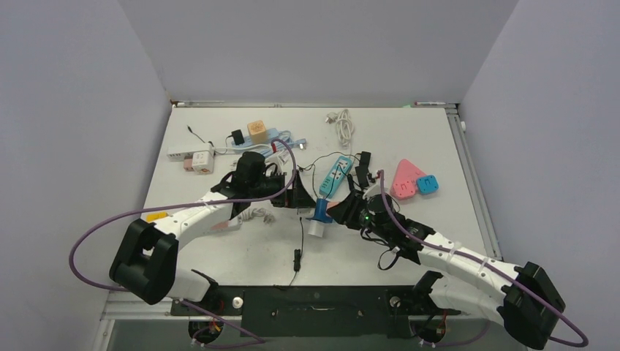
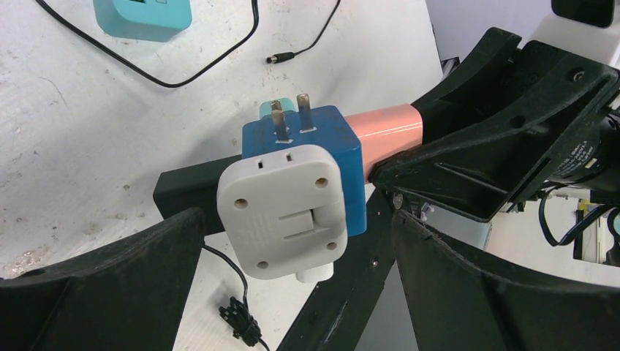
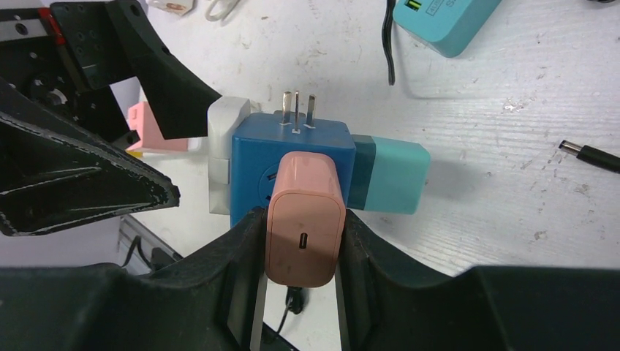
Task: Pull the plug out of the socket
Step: Pick up the socket from the center of the board, then remove the plug from the socket.
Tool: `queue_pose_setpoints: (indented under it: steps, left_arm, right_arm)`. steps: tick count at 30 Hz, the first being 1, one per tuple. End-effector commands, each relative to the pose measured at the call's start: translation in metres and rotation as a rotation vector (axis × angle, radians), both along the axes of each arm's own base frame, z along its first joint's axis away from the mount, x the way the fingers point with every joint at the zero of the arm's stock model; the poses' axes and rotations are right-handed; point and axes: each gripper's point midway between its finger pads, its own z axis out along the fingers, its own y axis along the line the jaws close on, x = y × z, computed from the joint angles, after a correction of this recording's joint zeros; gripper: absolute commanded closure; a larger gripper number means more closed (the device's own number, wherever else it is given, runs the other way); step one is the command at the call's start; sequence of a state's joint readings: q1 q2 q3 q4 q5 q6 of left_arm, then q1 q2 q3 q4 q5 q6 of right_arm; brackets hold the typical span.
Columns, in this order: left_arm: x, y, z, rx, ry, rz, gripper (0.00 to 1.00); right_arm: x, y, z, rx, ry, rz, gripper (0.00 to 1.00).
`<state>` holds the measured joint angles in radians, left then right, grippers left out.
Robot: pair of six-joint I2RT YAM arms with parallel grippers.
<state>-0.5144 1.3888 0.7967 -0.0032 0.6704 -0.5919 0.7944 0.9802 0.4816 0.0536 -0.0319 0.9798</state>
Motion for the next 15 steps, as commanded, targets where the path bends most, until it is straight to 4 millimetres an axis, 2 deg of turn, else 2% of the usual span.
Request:
queue_pose_setpoints:
  steps: [1,6,11,15]
  left_arm:
    - [0.007,-0.007,0.013,-0.032,-0.038,-0.013,0.04]
    - [0.008,-0.006,0.007,-0.002,-0.034,-0.003,0.04]
    - [0.008,-0.001,-0.008,0.075,0.0,0.024,0.04]
    - [0.01,0.0,-0.007,0.08,-0.004,0.033,0.04]
  right_arm:
    - [0.02,0.019,0.057,0.085,-0.15,-0.028,0.95]
    - [0.019,0.025,0.059,0.041,-0.176,-0.045,0.95]
    - [0.016,0.035,0.059,0.014,-0.189,-0.036,0.95]
    - [0.016,0.038,0.055,-0.012,-0.19,-0.039,0.95]
